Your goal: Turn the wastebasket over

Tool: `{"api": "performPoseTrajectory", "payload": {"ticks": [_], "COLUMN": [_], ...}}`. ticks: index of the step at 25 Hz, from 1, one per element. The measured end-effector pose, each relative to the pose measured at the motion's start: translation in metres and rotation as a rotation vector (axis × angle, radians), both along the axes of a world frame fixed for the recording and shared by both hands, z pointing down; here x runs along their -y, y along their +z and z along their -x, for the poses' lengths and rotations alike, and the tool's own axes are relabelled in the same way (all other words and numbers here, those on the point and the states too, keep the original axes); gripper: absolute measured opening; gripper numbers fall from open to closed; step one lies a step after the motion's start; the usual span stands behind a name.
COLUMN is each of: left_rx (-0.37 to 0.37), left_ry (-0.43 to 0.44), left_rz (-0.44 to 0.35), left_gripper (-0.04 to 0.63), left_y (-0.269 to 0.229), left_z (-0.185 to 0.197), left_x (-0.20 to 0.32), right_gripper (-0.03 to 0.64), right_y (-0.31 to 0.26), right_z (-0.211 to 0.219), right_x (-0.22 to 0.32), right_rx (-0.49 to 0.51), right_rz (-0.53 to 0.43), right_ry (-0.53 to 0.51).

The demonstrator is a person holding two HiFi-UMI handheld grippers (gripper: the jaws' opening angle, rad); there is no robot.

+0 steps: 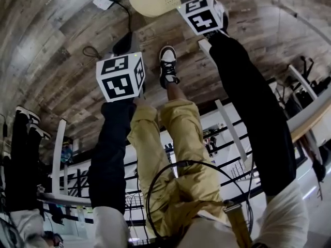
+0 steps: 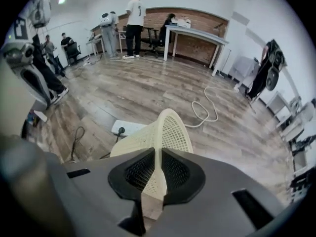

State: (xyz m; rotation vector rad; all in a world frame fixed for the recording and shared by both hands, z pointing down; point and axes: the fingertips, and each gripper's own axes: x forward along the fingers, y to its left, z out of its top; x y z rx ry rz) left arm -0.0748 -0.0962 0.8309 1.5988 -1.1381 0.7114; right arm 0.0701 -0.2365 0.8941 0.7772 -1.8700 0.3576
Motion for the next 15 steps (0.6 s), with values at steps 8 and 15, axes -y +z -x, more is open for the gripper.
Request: {"api": "performPoseTrajectory", "payload": {"ticks": [8, 15], "left_rx": [-0.014, 0.018], "left_ry": [-0.026, -0.017], "left_rz": [-0.027, 0.042], "left_gripper": [-0.003, -0.003], "left_y": [-0.007, 0.012], "left_z": [-0.015, -0.002], "left_x": [0.009, -0.035], "right_gripper": [0.058, 0.061], "right_y": [0.008, 0.044], "right_z": [0.026, 0.052], "right_x": [-0.042, -0.156], "right_rx": [-0.016, -0.003], "right_rz": [0.017, 0.268], "right_ry": [-0.151, -0.321]}}
